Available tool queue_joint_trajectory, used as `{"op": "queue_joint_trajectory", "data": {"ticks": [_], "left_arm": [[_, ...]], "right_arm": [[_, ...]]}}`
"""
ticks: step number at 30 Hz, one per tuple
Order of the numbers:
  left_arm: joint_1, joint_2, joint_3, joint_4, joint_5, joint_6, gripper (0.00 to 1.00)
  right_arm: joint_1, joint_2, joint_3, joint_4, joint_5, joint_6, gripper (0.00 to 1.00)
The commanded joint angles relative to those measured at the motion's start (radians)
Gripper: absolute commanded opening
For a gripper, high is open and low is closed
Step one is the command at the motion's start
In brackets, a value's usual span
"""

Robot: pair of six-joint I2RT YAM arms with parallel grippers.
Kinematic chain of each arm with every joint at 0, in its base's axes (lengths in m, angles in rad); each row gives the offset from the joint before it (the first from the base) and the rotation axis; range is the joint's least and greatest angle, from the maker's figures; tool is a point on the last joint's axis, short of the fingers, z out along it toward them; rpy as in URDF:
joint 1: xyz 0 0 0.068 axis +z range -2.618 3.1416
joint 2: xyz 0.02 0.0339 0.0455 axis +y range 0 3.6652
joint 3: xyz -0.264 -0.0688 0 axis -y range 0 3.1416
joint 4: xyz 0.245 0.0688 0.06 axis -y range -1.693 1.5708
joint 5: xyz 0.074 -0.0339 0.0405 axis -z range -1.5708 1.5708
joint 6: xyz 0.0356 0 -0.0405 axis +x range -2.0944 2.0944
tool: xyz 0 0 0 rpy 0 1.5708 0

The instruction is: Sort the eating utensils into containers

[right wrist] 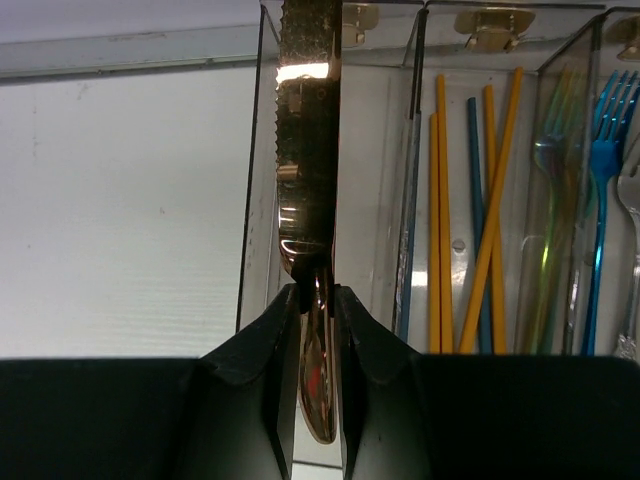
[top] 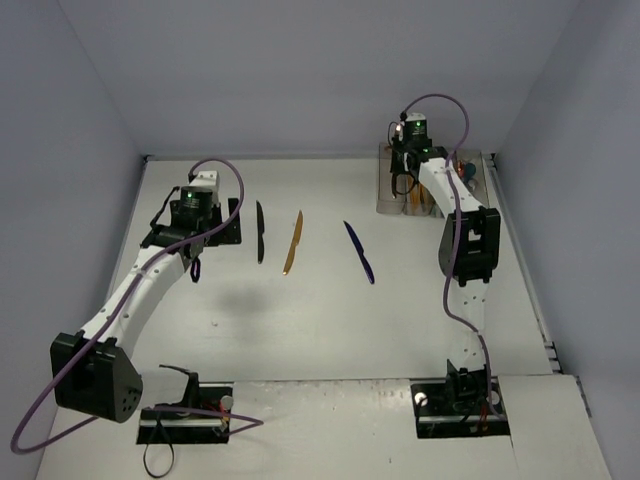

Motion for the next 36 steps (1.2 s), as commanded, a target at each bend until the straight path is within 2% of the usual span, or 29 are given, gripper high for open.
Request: {"op": "queue_joint_trajectory", "data": {"ticks": [1,12,13,17,24,28,31,36], "left_arm": [[0.006,-0.004,0.058,0.023,0.005,-0.013,0.97],[0.006,0.004,0.059,0.023,0.020,-0.019,0.97],[0.006,0.004,0.059,0.023,0.020,-0.018,0.97],[0.006,0.003,0.061,0.020,0.019,-0.018,0.97],[0.005,0.003,0.061,0.020,0.024,-0.018,0.97],[0.005,0.006,0.064,0.020,0.030,-0.018,0.97],[0.006,0.009,0.065,0.018,0.030,-0.020,0.97],[0.007,0.009,0.067,0.016,0.029,-0.020,0.98]], "right_arm": [[0.003,-0.008,0.024,0.081,-0.035,-0.012,0.00],[0.002,-0.027,-0.073,0.099,-0.021,-0.021,0.02],[0.002,-0.033,-0.085,0.098,-0.016,-0.021,0.05],[0.001,-0.059,-0.117,0.098,-0.006,-0.021,0.28],[0.010,-0.171,-0.184,0.097,0.015,-0.045,0.42],[0.037,-0.283,-0.278,0.097,0.048,-0.074,0.50],[0.081,-0.407,-0.371,0.095,0.076,-0.088,0.62],[0.172,-0.526,-0.540,0.093,0.081,-0.054,0.70]]}}
